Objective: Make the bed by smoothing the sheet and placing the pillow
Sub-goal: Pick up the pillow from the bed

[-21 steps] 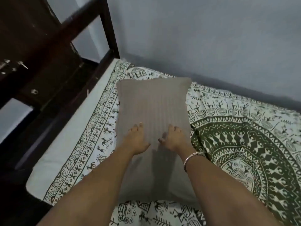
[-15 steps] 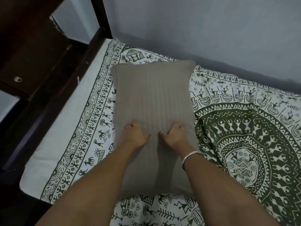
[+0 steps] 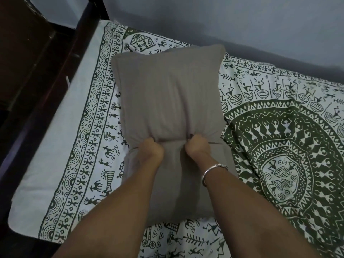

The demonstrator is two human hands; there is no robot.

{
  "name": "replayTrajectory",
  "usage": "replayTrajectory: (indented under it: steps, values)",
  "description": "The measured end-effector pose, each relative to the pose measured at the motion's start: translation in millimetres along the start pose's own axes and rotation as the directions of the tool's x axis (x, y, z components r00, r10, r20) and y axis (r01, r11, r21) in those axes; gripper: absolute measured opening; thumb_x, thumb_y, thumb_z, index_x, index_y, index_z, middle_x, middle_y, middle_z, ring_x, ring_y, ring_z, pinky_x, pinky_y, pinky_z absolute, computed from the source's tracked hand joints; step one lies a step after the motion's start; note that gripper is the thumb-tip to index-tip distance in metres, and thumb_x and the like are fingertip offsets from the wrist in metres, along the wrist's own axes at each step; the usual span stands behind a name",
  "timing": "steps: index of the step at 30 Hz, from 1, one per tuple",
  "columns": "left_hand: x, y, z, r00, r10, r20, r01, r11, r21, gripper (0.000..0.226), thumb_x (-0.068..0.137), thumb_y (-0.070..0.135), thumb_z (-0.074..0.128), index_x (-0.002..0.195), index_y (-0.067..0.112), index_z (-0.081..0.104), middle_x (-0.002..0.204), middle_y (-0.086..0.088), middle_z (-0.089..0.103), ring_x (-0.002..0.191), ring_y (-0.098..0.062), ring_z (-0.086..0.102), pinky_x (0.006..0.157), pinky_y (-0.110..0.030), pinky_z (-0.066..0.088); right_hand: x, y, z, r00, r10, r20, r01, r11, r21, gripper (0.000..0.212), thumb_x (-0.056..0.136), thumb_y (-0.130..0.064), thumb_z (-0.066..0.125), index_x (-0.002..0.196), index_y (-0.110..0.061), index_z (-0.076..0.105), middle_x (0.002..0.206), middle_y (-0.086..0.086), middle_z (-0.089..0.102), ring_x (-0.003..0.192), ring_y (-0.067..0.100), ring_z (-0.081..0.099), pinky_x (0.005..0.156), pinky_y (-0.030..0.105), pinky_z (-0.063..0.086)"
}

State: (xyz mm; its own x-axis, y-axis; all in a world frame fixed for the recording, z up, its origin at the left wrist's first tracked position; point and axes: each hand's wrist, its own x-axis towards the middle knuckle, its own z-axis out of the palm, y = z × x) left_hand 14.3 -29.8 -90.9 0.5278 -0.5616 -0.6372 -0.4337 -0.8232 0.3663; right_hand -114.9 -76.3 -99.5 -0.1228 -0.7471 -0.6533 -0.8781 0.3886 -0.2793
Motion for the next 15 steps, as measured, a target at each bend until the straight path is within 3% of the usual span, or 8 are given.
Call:
replayTrajectory:
  steps: [3, 5, 7, 9, 12, 15]
  values:
    - [-6, 5, -1, 0.998, -0.034, -0.056, 0.024, 0.985, -0.171, 0.018, 0.091, 0.010, 0.047, 0.099, -0.002, 0.058, 0.109, -0.025, 0.062, 0.102, -0.039, 0.058, 0.086, -0.040, 0.046, -4, -3, -9, 0.988, -0.152, 0.007, 0.152, 0.987, 0.052, 0.028, 0.097, -0.012, 0.041, 0.113, 0.006, 0.054, 0.122, 0.029, 0.056, 0.115, 0.040, 0.052, 0.088, 0.037, 0.037]
    - [-13, 19, -2, 0.994, -0.093, -0.061, 0.074, 0.963, -0.258, 0.025, 0.094, 0.010, 0.045, 0.110, -0.003, 0.058, 0.118, -0.026, 0.060, 0.109, -0.040, 0.055, 0.091, -0.039, 0.043, -11, -10, -18, 0.974, -0.225, 0.006, 0.223, 0.966, 0.131, 0.028, 0.097, -0.013, 0.039, 0.103, 0.007, 0.057, 0.113, 0.030, 0.058, 0.107, 0.039, 0.054, 0.082, 0.037, 0.035]
    - [-22, 41, -6, 0.991, -0.128, -0.043, 0.104, 0.927, -0.360, 0.032, 0.094, 0.007, 0.040, 0.120, -0.005, 0.054, 0.128, -0.026, 0.054, 0.117, -0.040, 0.050, 0.093, -0.037, 0.038, -19, -17, -27, 0.959, -0.280, -0.051, 0.284, 0.927, 0.247, 0.030, 0.095, -0.018, 0.039, 0.078, -0.001, 0.057, 0.096, 0.028, 0.059, 0.093, 0.033, 0.056, 0.074, 0.037, 0.033]
    - [-36, 64, -9, 0.993, -0.110, -0.040, 0.084, 0.909, -0.409, 0.035, 0.095, 0.011, 0.037, 0.123, -0.005, 0.053, 0.131, -0.025, 0.052, 0.120, -0.038, 0.048, 0.090, -0.036, 0.036, -27, -20, -39, 0.948, -0.288, -0.138, 0.319, 0.877, 0.360, 0.034, 0.093, -0.017, 0.042, 0.059, -0.015, 0.042, 0.082, 0.024, 0.055, 0.082, 0.029, 0.051, 0.071, 0.039, 0.032]
    - [-71, 87, -6, 0.999, 0.030, -0.045, -0.048, 0.878, -0.475, 0.058, 0.091, 0.052, 0.038, 0.107, 0.003, 0.063, 0.112, -0.018, 0.064, 0.104, -0.034, 0.057, 0.081, -0.036, 0.039, -43, -14, -59, 0.942, -0.257, -0.216, 0.334, 0.782, 0.526, 0.029, 0.089, -0.020, 0.045, 0.062, -0.011, 0.050, 0.079, 0.017, 0.058, 0.079, 0.025, 0.050, 0.075, 0.043, 0.040]
    - [-112, 100, 1, 0.985, 0.174, 0.005, -0.145, 0.831, -0.537, 0.083, 0.065, 0.081, 0.040, 0.086, 0.006, 0.069, 0.090, -0.011, 0.071, 0.089, -0.028, 0.065, 0.081, -0.039, 0.051, -64, 5, -79, 0.910, -0.278, -0.308, 0.410, 0.712, 0.569, 0.033, 0.082, -0.034, 0.036, 0.062, -0.017, 0.056, 0.078, 0.008, 0.065, 0.078, 0.026, 0.058, 0.076, 0.043, 0.046]
